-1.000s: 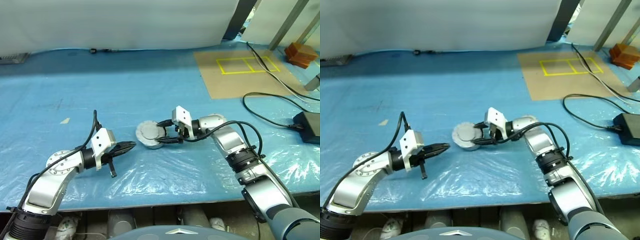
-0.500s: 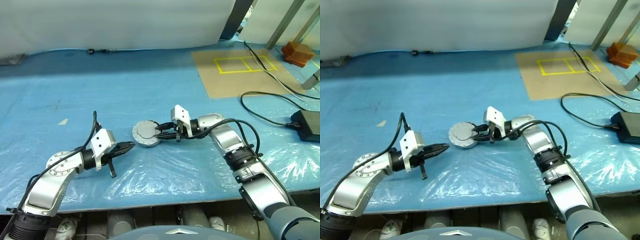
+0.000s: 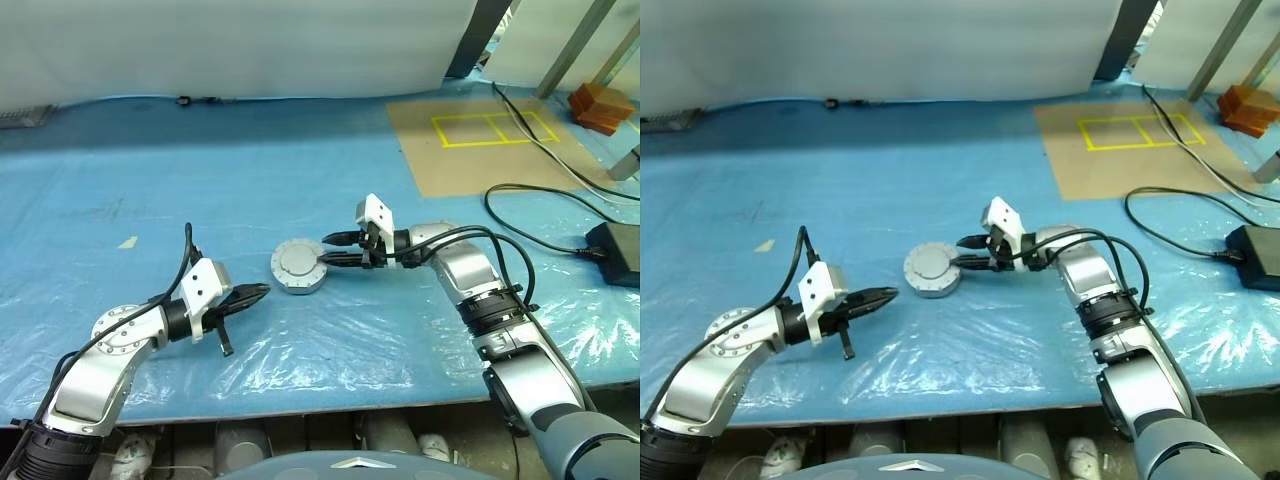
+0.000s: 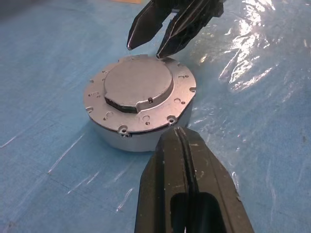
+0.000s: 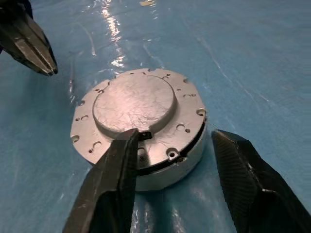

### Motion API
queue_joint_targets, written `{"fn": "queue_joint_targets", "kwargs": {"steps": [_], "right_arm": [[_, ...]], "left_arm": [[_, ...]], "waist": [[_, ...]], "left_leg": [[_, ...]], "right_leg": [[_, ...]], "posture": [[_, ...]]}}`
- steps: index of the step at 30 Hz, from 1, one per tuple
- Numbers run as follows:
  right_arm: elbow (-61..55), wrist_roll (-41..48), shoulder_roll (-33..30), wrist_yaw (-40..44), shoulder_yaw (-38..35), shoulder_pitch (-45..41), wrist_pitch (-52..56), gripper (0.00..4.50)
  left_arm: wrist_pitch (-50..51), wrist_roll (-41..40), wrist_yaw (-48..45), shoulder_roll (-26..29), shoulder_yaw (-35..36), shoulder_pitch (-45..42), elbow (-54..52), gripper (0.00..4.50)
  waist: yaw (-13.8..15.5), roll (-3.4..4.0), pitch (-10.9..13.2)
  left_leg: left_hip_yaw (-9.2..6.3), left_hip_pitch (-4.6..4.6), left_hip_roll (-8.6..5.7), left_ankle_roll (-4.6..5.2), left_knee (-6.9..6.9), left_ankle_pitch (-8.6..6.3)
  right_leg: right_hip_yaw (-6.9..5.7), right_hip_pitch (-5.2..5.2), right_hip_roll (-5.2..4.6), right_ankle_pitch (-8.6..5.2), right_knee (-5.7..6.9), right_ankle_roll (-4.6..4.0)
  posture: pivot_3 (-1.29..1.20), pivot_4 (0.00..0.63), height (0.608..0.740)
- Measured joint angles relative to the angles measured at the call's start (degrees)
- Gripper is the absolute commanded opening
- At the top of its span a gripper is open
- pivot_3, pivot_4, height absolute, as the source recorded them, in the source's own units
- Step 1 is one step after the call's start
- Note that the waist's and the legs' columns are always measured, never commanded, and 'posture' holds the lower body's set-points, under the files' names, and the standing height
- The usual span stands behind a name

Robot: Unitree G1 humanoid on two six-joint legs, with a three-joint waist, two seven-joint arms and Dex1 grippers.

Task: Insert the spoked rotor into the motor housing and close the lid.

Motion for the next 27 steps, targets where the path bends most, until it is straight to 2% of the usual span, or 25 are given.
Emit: {"fn": "queue_joint_targets", "kwargs": {"steps": [3,11,13,15,20,27], "right_arm": [[-0.21,0.90,-0.04,0.13,-1.21,0.00,1.95,4.09],[-9.41,5.84,0.03,1.71,-1.83,-0.45,8.85,4.09],[-11.14,5.81,-0.20,2.62,-0.99,-0.48,8.59,4.41],[-11.19,4.76,-0.06,3.00,0.99,-0.46,6.75,4.47],[-6.02,0.80,2.82,2.30,5.00,-0.97,0.90,4.47],[2.65,-3.22,6.64,-0.51,5.50,-5.09,-7.66,4.47]], "left_arm": [[0.00,0.00,-0.18,0.15,0.00,0.00,0.00,0.00],[0.45,-0.14,-0.27,0.20,0.01,-0.10,0.01,0.00],[0.66,-0.75,-0.20,0.19,0.18,-0.11,0.01,0.00],[1.22,-1.53,0.13,0.19,0.61,-0.27,0.01,0.00],[1.51,-1.97,0.38,0.82,2.59,-0.25,0.03,0.00],[1.59,-1.95,0.83,1.84,4.49,0.23,0.05,0.00]], "waist": [[0.01,0.00,0.00],[0.03,0.01,0.00],[0.05,0.00,0.00],[0.02,0.00,0.00],[-0.14,0.00,0.00],[-0.02,0.00,0.00]], "left_leg": [[0.00,0.00,0.00,0.00,-0.01,0.00],[0.00,0.01,0.00,0.00,-0.02,0.00],[0.00,0.03,0.01,0.00,-0.02,0.00],[0.00,0.03,0.01,-0.01,-0.02,0.00],[0.00,-0.01,0.01,-0.01,-0.02,0.00],[0.00,-0.06,0.01,-0.01,-0.02,0.00]], "right_leg": [[0.00,-0.01,0.00,0.00,-0.01,0.00],[0.00,-0.05,0.00,0.00,0.01,0.00],[-0.01,-0.04,0.00,0.00,0.01,0.00],[-0.01,-0.04,0.00,0.00,0.01,0.00],[-0.01,-0.08,0.00,0.00,0.01,0.00],[-0.04,-0.11,0.00,0.00,0.00,0.00]], "posture": [[0.00,0.150,0.740],[0.00,0.150,0.740],[0.00,0.150,0.740],[0.00,0.150,0.740],[0.00,0.150,0.740],[0.00,0.150,0.740]]}}
